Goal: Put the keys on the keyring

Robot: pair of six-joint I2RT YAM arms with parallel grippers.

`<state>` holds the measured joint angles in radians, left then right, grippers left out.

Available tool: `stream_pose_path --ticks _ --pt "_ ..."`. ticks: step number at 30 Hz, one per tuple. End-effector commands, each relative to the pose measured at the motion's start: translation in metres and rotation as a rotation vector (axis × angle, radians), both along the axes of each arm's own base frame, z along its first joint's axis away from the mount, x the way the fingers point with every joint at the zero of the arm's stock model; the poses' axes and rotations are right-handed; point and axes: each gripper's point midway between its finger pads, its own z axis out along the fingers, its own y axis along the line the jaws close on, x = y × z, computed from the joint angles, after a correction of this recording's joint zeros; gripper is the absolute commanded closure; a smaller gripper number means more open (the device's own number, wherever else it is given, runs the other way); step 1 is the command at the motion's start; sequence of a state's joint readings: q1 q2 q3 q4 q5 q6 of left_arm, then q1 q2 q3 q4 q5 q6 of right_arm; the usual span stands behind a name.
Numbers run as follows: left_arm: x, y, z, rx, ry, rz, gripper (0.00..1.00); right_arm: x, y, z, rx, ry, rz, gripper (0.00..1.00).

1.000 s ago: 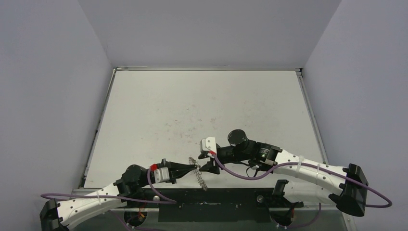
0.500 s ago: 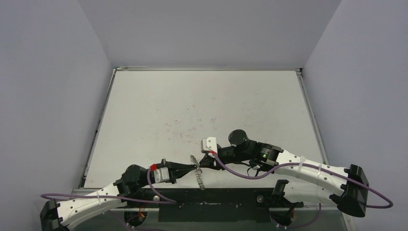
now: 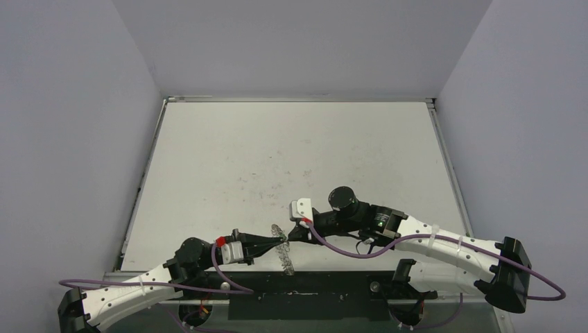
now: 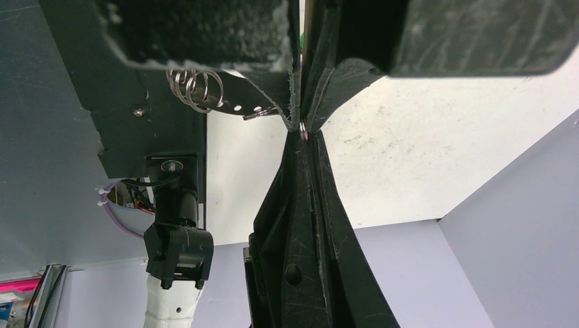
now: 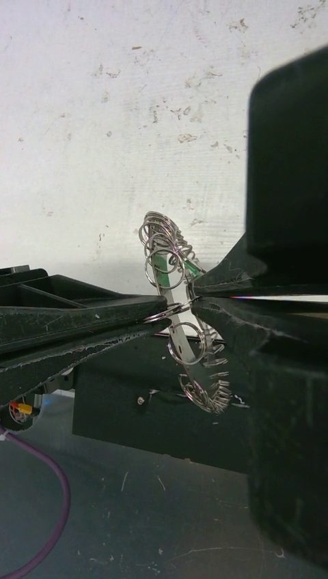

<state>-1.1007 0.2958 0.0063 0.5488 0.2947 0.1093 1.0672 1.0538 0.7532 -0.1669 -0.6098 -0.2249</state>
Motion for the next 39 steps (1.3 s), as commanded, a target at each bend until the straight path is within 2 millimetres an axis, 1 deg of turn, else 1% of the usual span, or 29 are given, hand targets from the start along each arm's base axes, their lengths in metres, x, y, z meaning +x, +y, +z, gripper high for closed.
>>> stream_pose_path --ticks 1,5,8,10,12,13,14,16,18,21,26,28,32,34,37,38,39 --pt "-0.003 0.002 0.013 -0.058 -0.028 -0.008 1.00 0.004 0.004 0.000 0.007 -0.010 0.003 1.00" --pt "-0.003 0.002 0.012 -0.057 -0.025 -0.009 1.00 0.004 0.008 -0.001 -0.002 0.008 0.015 1.00" --pt "-0.003 0.002 0.012 -0.057 -0.026 -0.009 1.00 0.006 0.009 0.003 0.009 -0.004 0.008 1.00" --pt "-0.003 0.002 0.012 -0.055 -0.025 -0.009 1.00 0.007 0.008 0.006 0.020 -0.017 -0.002 0.89" --pt "-0.003 0.002 0.013 -0.057 -0.024 -0.010 1.00 0.008 0.007 0.010 0.034 -0.029 -0.008 0.83" --pt "-0.003 0.002 0.012 -0.057 -0.024 -0.008 1.00 0.008 0.006 0.012 0.042 -0.035 -0.010 0.78" --pt "-0.003 0.002 0.012 -0.057 -0.023 -0.009 1.00 0.008 0.006 0.014 0.050 -0.041 -0.011 0.69" --pt "-0.003 0.002 0.012 -0.056 -0.023 -0.007 1.00 0.007 0.005 0.018 0.070 -0.049 -0.008 0.59" --pt "-0.003 0.002 0.011 -0.054 -0.022 -0.006 1.00 0.006 0.006 0.022 0.094 -0.052 -0.001 0.53" --pt "-0.004 0.001 0.008 -0.043 -0.015 -0.013 1.00 0.003 0.010 0.026 0.128 -0.046 0.014 0.52" --pt "-0.004 0.001 0.008 -0.043 -0.013 -0.014 1.00 -0.001 0.020 0.030 0.157 -0.016 0.053 0.56" --pt "-0.004 0.001 0.009 -0.045 -0.015 -0.013 1.00 -0.001 0.023 0.026 0.148 -0.006 0.060 0.58" --pt "-0.004 0.001 0.009 -0.046 -0.016 -0.015 1.00 -0.003 0.027 0.023 0.143 0.006 0.073 0.68" --pt "-0.004 0.001 0.009 -0.046 -0.015 -0.015 1.00 -0.003 0.027 0.023 0.144 0.008 0.077 0.78" --pt "-0.004 0.002 0.010 -0.049 -0.018 -0.012 1.00 -0.002 0.026 0.021 0.136 0.003 0.072 0.98" --pt "-0.004 0.002 0.011 -0.051 -0.018 -0.011 1.00 -0.001 0.025 0.021 0.135 0.000 0.068 1.00" --pt "-0.003 0.002 0.010 -0.050 -0.020 -0.010 1.00 0.000 0.024 0.019 0.130 -0.002 0.063 1.00"
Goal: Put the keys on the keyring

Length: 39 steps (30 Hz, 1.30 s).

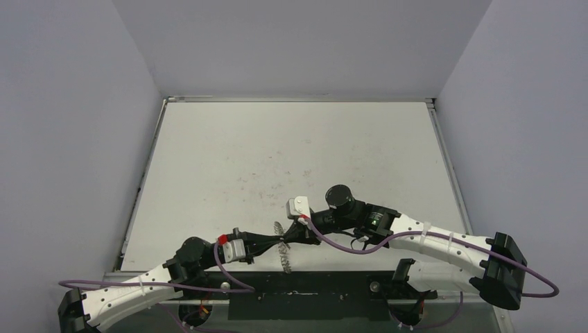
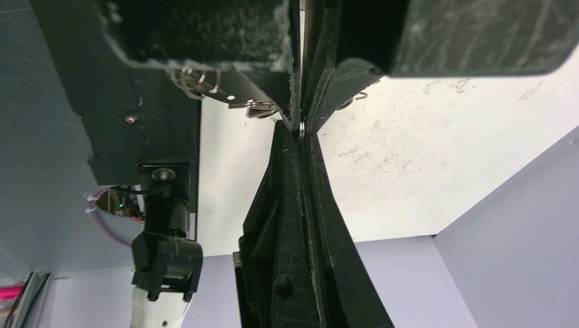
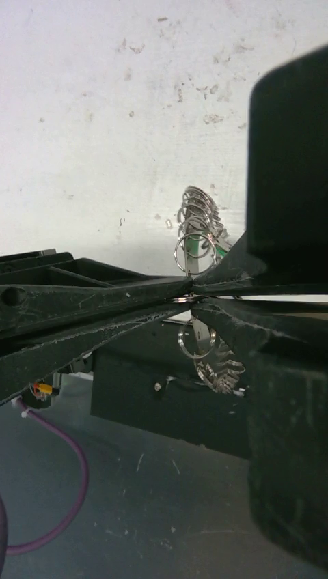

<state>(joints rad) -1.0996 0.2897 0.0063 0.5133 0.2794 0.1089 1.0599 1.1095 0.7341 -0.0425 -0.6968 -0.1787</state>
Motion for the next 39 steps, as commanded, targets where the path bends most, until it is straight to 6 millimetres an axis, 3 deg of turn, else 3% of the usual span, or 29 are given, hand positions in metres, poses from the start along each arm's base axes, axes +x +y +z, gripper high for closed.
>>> stream_pose_path --ticks 1,5,8,10,16,24,33,39 --pt "-0.006 0.002 0.018 -0.075 -0.037 -0.026 1.00 0.006 0.008 0.018 0.071 -0.056 0.001 1.00" --pt "-0.007 0.002 0.018 -0.078 -0.040 -0.025 1.00 0.010 0.004 0.017 0.060 -0.066 -0.022 0.97" --pt "-0.007 0.002 0.018 -0.076 -0.039 -0.026 1.00 0.012 0.002 0.017 0.060 -0.074 -0.039 0.67" --pt "-0.007 0.002 0.017 -0.074 -0.039 -0.027 1.00 0.012 0.002 0.017 0.072 -0.076 -0.044 0.63" --pt "-0.007 0.001 0.017 -0.071 -0.038 -0.029 1.00 0.008 0.009 0.018 0.091 -0.044 -0.016 0.70" --pt "-0.007 0.001 0.016 -0.067 -0.036 -0.028 1.00 0.007 0.012 0.020 0.101 -0.036 -0.006 1.00" --pt "-0.004 0.002 0.010 -0.046 -0.034 -0.013 1.00 0.009 -0.001 0.014 0.022 -0.055 -0.025 1.00" --pt "-0.001 0.003 0.014 -0.022 -0.040 0.007 0.89 0.011 -0.008 0.007 -0.049 -0.053 -0.044 1.00"
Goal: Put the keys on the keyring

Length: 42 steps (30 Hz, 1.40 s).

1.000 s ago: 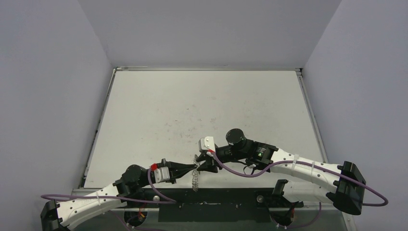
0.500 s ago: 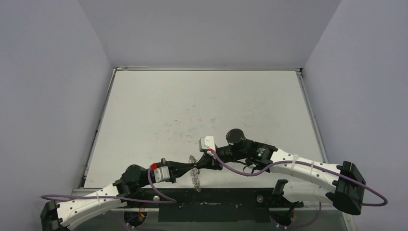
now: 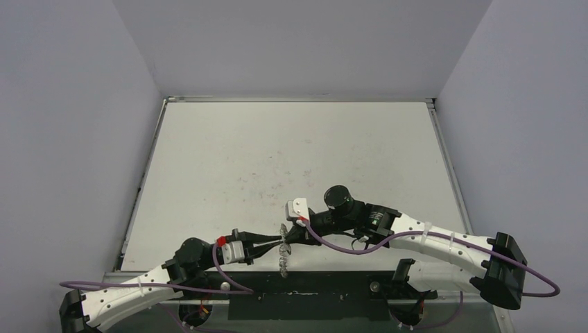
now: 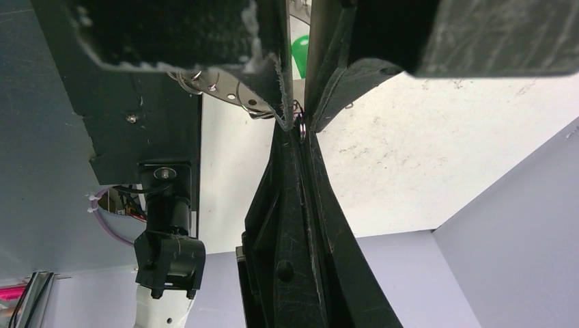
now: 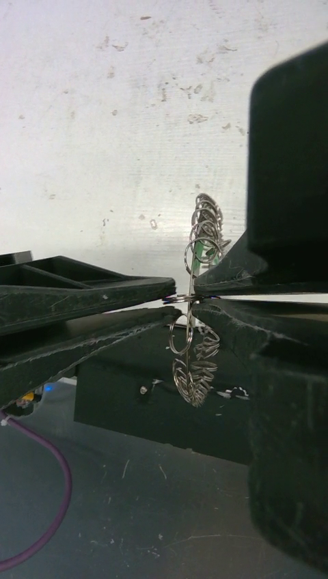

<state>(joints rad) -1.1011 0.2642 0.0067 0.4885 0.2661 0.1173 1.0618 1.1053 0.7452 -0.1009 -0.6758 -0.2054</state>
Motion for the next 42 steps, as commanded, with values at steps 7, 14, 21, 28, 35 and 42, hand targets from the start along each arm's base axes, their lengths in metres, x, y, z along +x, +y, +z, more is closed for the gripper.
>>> stream_pose_path --ticks 7,14,21,28,35,42 --pt "0.002 0.002 0.007 0.058 -0.024 0.017 0.83 0.016 -0.010 0.010 -0.089 -0.041 -0.070 1.00" --pt "0.009 0.007 -0.002 0.174 0.011 0.061 0.71 0.022 -0.018 0.004 -0.209 -0.025 -0.108 1.00" --pt "0.012 0.010 -0.008 0.264 0.052 0.077 0.66 0.029 -0.022 -0.001 -0.317 0.005 -0.168 1.00" --pt "0.014 -0.002 -0.004 0.244 0.058 0.060 0.65 0.021 -0.008 -0.001 -0.339 0.045 -0.149 1.00" --pt "0.017 -0.016 -0.005 0.246 0.064 0.040 0.66 0.010 0.007 -0.006 -0.362 0.048 -0.103 1.00" --pt "0.013 -0.018 -0.004 0.246 0.055 0.017 0.86 0.009 0.011 -0.007 -0.360 0.046 -0.100 1.00"
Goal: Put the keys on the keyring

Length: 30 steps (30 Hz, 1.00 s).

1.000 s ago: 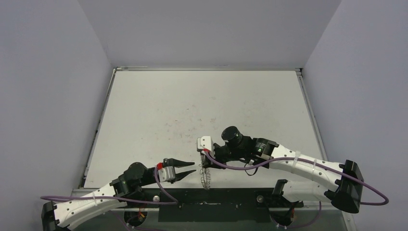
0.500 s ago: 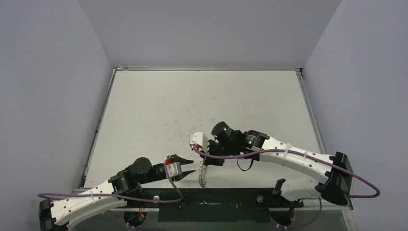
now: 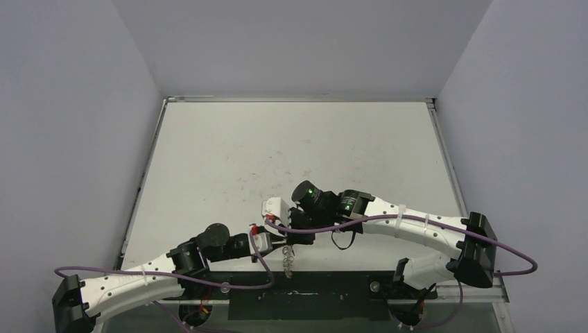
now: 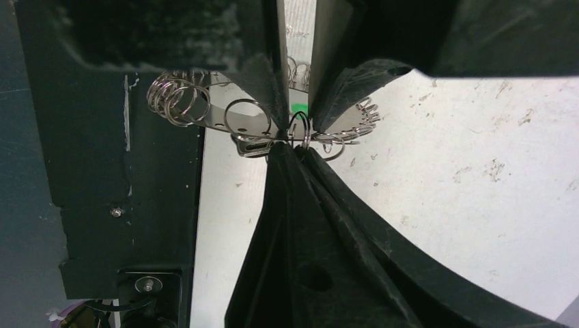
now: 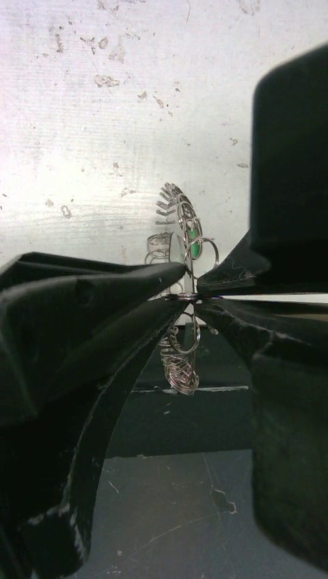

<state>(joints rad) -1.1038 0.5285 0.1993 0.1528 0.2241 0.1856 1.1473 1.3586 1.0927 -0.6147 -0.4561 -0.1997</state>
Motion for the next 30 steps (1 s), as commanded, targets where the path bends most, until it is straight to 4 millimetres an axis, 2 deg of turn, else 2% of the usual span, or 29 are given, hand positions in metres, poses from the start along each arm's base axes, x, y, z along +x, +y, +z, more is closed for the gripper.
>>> stream_pose_path --ticks 1,3,6,11,17,26,30 --pt "-0.002 -0.009 0.050 -0.134 -0.060 -0.029 0.86 0.005 0.016 0.022 0.072 -0.028 -0.005 1.00" --pt "-0.002 -0.008 0.049 -0.133 -0.059 -0.029 0.86 0.005 0.016 0.022 0.072 -0.029 -0.006 1.00" --pt "-0.003 -0.005 0.051 -0.135 -0.060 -0.025 0.78 0.006 0.016 0.021 0.068 -0.034 -0.008 1.00" --pt "-0.005 0.002 0.054 -0.137 -0.070 -0.019 0.77 0.007 0.016 0.020 0.061 -0.034 -0.009 1.00" --pt "-0.006 0.005 0.057 -0.162 -0.076 -0.016 0.84 0.006 0.018 0.021 0.069 -0.029 -0.014 1.00" --pt "-0.004 -0.003 0.044 -0.093 -0.060 -0.033 0.82 0.003 0.021 0.021 0.068 -0.030 -0.005 1.00" --pt "-0.004 -0.005 0.045 -0.104 -0.063 -0.037 0.94 0.002 0.021 0.021 0.062 -0.032 0.000 1.00"
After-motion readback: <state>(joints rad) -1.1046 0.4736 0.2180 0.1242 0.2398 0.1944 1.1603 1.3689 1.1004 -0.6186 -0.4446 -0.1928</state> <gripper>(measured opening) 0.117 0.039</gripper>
